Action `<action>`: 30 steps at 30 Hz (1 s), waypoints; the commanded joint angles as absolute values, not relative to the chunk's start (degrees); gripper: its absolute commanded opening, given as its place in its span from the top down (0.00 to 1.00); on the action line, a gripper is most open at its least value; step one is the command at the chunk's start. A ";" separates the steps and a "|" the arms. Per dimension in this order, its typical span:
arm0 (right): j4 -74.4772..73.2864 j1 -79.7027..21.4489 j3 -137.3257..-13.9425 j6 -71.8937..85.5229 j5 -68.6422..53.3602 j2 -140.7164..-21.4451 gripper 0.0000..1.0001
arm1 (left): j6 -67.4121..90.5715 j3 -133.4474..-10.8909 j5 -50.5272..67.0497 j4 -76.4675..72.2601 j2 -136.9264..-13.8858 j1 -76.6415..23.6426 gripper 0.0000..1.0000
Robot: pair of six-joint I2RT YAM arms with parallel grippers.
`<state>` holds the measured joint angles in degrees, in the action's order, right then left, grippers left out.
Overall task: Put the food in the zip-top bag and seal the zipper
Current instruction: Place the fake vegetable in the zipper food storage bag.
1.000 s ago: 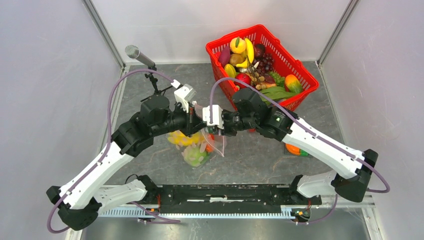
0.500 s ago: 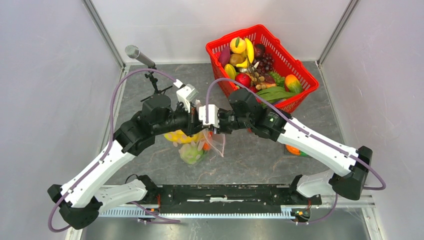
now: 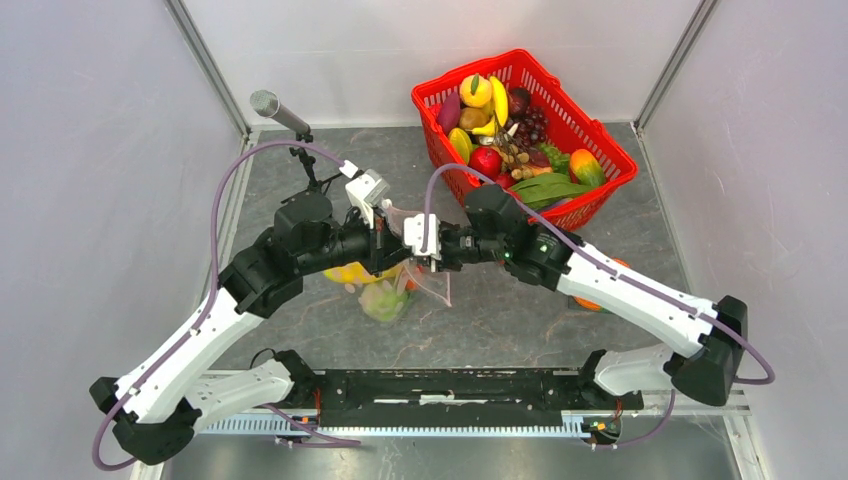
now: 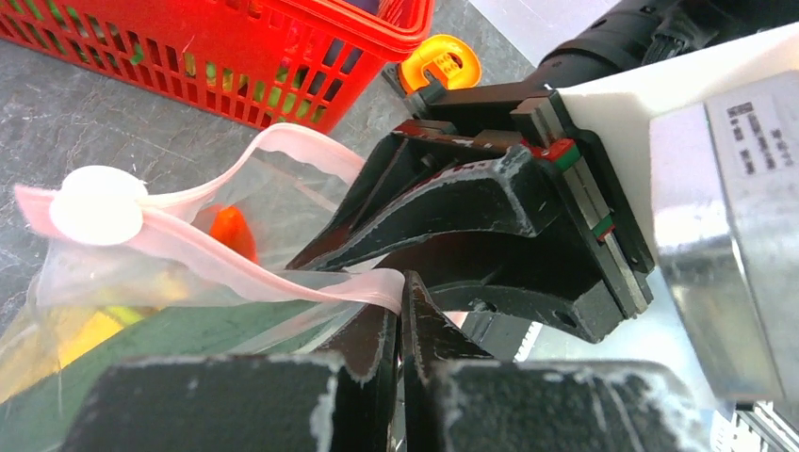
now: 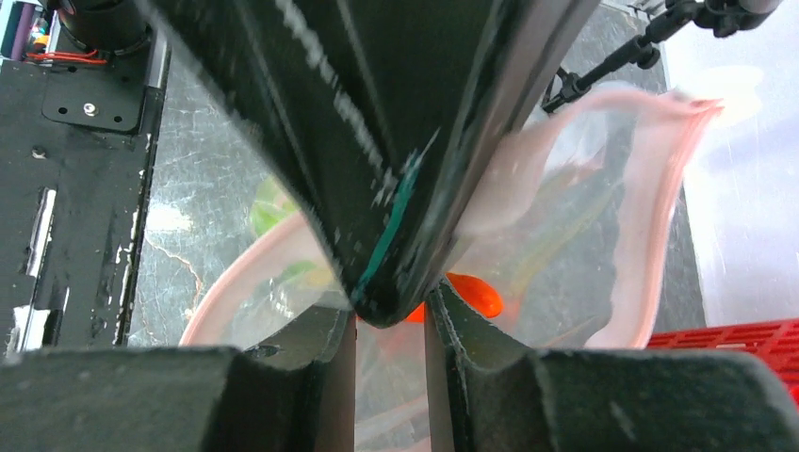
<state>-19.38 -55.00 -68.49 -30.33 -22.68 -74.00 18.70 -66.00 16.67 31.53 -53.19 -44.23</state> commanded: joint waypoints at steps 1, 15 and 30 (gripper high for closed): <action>-25.42 -54.77 -78.28 -35.24 -26.19 -78.57 0.80 | 17.85 -66.63 20.35 26.29 -53.05 -44.52 0.98; -38.75 -54.76 -84.28 -41.58 -25.04 -84.79 0.86 | 18.66 -65.03 13.59 26.41 -51.41 -44.54 0.98; -26.22 -54.74 -83.23 -29.47 -23.51 -87.50 0.76 | 19.93 -64.34 17.23 23.38 -52.50 -44.48 0.98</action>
<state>-36.40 -54.39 -83.37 -37.89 -24.95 -84.47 19.75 -64.18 12.69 30.06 -52.71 -43.46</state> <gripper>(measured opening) 0.295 0.041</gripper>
